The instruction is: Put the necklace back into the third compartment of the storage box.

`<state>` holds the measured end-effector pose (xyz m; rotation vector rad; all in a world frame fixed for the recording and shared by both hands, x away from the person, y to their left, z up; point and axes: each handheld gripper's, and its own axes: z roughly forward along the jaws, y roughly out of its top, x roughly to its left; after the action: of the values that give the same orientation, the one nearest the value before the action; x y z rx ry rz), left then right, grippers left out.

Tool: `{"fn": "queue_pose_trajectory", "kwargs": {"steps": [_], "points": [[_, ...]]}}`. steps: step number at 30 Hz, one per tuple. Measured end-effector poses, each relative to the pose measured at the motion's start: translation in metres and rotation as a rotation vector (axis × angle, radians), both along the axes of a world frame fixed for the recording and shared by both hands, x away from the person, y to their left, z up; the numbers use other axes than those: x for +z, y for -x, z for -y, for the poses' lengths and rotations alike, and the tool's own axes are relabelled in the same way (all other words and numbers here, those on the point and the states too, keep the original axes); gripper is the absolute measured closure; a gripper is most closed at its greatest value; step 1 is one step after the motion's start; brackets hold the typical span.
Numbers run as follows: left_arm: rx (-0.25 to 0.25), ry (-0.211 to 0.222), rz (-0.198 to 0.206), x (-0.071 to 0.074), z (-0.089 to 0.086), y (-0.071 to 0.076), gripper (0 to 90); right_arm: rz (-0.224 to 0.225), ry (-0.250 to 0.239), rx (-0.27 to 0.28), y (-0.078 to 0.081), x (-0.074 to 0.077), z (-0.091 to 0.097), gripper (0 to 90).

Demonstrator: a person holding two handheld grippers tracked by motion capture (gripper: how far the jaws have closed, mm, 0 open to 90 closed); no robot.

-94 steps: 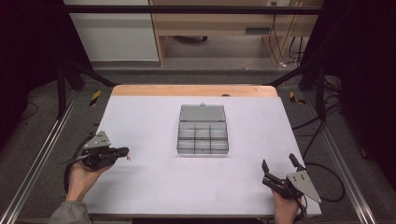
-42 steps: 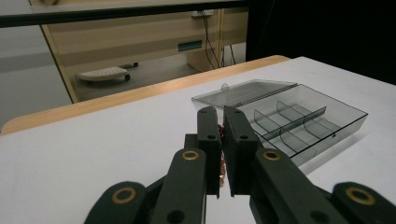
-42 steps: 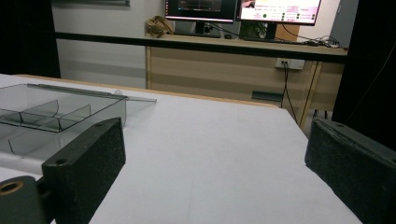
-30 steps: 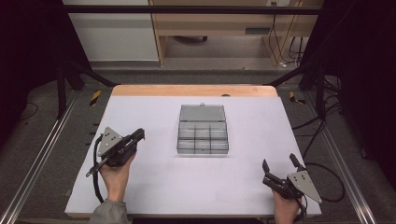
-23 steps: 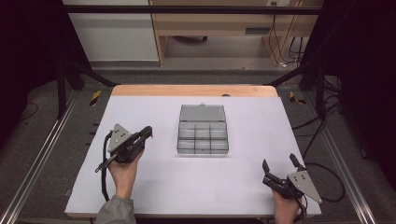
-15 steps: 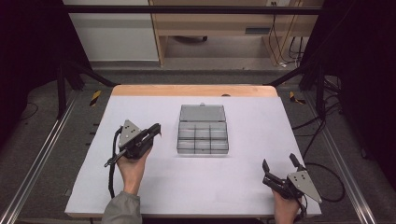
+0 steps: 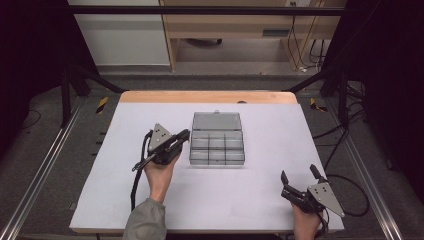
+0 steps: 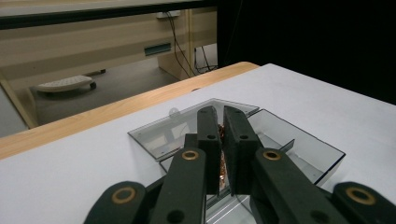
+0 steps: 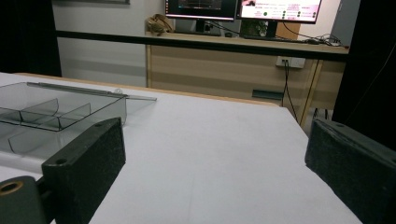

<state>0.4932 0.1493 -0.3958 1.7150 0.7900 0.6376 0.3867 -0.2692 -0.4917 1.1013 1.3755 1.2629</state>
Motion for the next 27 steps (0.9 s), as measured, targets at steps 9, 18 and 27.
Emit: {"fn": "queue_pose_trajectory", "kwargs": {"steps": [9, 18, 27], "points": [[-0.028, 0.006, -0.009, -0.005, 0.023, -0.011, 85.2, -0.001, -0.001, 0.000, 0.000, 0.000, 0.000, 5.4], [-0.047, 0.002, -0.024, -0.009, 0.043, -0.023, 85.1, -0.001, -0.003, 0.000, 0.000, 0.000, 0.000, 5.5], [-0.061, -0.017, -0.044, -0.014, 0.060, -0.033, 85.1, -0.003, -0.004, 0.001, 0.000, 0.000, 0.000, 5.5]]}}
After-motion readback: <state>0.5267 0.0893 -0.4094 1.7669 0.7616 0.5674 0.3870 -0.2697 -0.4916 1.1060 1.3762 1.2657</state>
